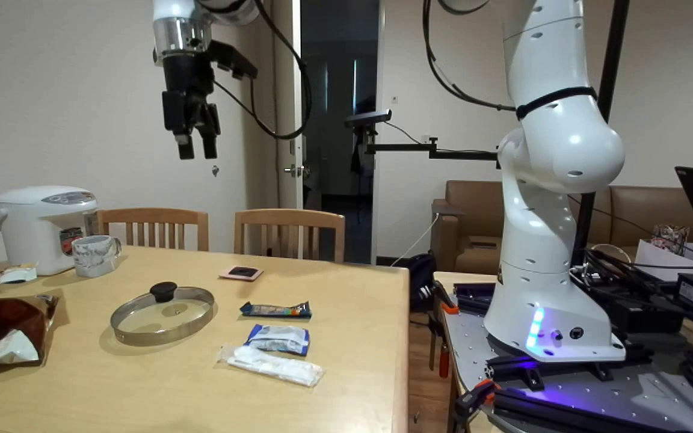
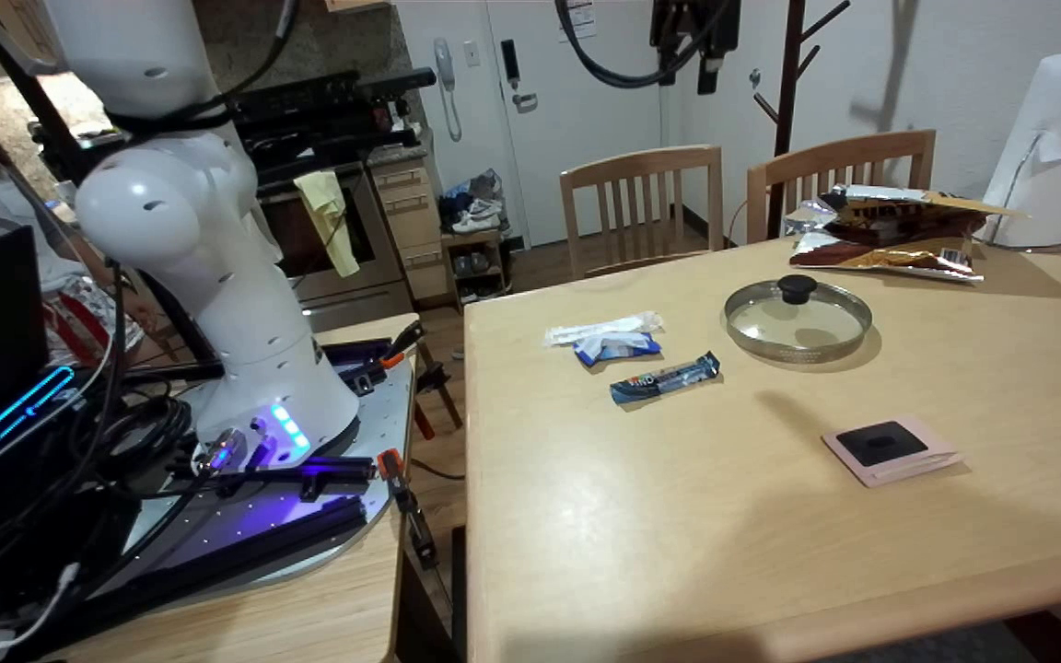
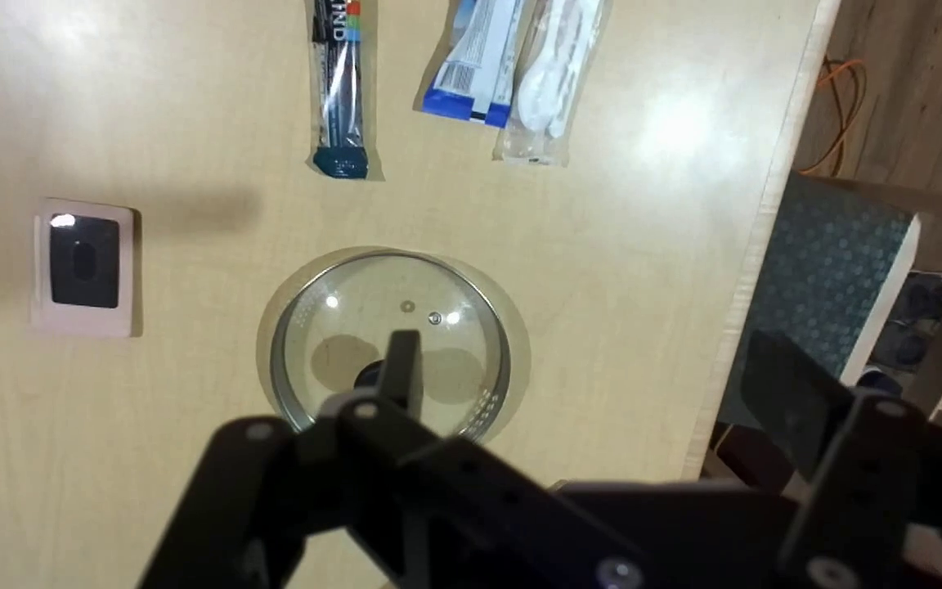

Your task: Pick the glass lid and put it over the blue sachet and the white object

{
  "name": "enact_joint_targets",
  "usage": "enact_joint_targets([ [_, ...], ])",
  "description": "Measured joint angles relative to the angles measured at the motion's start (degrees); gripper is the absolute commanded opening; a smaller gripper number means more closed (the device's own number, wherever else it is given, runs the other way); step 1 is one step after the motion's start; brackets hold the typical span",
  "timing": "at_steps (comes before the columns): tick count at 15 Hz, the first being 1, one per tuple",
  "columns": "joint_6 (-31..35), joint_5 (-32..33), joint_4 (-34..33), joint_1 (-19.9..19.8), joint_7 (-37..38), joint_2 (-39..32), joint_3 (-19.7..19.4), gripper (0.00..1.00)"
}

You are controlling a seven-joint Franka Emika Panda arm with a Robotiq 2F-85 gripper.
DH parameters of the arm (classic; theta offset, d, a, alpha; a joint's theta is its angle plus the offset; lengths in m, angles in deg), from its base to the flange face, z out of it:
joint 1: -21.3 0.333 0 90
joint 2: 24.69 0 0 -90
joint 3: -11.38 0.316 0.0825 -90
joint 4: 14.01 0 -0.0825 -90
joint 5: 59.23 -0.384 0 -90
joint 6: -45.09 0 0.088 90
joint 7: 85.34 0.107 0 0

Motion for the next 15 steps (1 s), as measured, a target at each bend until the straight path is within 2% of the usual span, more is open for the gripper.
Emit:
enact_joint_targets([
  [9,-0.33,-3.12,-12.7,-2.63,-1.68,-17.16,0.0,1.0],
  [15,-4.73,-4.17,-23.38,-4.93,-3.84,-26.46,0.21,1.0],
])
